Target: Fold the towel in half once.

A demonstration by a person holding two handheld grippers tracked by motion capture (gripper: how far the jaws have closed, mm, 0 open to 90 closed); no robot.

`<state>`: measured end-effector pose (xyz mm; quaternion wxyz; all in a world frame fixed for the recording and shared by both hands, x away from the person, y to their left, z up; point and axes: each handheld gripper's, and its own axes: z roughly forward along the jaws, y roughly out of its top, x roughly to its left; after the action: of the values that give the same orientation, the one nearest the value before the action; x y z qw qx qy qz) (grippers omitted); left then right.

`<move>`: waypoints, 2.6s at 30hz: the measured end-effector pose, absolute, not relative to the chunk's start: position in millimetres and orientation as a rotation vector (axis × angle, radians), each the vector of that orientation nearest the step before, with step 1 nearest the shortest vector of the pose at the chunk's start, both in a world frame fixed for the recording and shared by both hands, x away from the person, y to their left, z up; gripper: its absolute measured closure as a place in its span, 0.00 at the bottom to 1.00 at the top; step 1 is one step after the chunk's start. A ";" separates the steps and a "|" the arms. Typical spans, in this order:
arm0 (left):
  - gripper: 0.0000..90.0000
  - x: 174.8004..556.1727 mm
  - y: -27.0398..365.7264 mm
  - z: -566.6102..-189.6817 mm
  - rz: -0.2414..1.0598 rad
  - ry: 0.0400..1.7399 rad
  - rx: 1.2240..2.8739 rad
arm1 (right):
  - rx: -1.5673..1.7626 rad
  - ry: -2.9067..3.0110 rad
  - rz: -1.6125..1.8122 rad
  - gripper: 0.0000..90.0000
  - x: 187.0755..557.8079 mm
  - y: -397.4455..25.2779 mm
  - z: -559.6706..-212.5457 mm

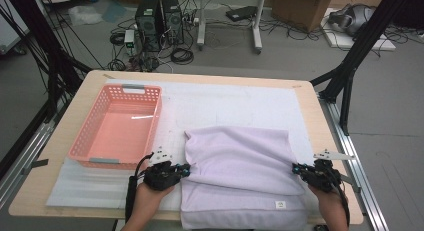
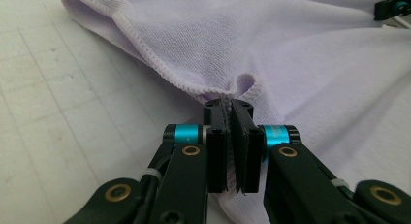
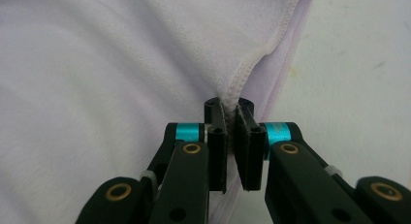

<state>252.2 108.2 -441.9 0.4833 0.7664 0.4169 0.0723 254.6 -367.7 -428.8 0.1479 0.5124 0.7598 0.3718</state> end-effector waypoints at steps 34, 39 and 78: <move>0.51 338.9 89.3 -438.6 0.271 1.092 1.836 | 1.174 2.363 0.986 0.86 375.0 -317.3 -440.3; 0.48 342.9 90.0 -443.4 0.299 1.120 1.859 | 1.260 2.179 0.787 0.84 385.9 -327.8 -439.1; 0.93 413.9 82.5 -418.3 0.521 1.226 1.787 | 1.391 1.970 1.137 0.96 399.4 -356.3 -429.1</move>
<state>413.9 82.5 -418.3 0.4404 0.7198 0.4939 0.2100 399.4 -356.3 -429.1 0.2354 0.5069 0.7182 0.4145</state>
